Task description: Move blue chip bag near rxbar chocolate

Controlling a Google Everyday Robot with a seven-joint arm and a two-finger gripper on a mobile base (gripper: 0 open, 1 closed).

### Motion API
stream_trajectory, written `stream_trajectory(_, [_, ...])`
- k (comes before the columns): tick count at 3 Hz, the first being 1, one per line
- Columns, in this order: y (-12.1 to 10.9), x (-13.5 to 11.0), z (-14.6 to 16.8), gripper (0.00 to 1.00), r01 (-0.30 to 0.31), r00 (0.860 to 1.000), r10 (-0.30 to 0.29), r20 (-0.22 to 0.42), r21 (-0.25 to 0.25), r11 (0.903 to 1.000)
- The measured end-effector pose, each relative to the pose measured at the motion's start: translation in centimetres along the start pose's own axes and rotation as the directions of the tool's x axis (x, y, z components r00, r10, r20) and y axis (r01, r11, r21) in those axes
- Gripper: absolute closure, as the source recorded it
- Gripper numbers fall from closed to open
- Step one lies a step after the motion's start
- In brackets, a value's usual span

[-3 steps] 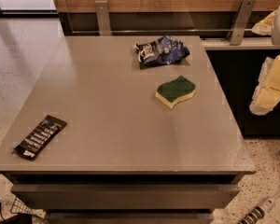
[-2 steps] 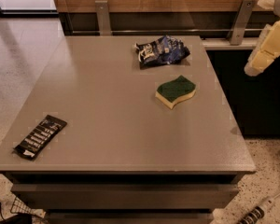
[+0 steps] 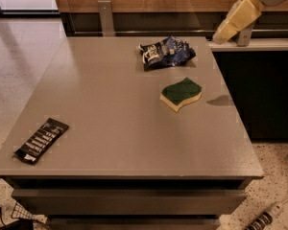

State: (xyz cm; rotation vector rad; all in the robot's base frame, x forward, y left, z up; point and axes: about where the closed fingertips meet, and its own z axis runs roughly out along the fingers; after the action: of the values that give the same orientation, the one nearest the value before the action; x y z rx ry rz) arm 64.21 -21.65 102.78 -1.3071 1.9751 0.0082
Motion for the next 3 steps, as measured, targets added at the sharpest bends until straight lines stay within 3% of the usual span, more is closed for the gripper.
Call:
stream_trajectory(1, [-0.17,-3.14,4.46,0.0,-0.096,0.995,0.095,0.011,0.029,0.995])
stream_trajectory(2, [0.02,-3.44,5.37,0.0,-0.178,0.984,0.178,0.009,0.027,0.9836])
stream_trajectory(3, [0.01,-3.44,5.44,0.0,-0.178,0.984,0.178,0.009,0.027,0.9836])
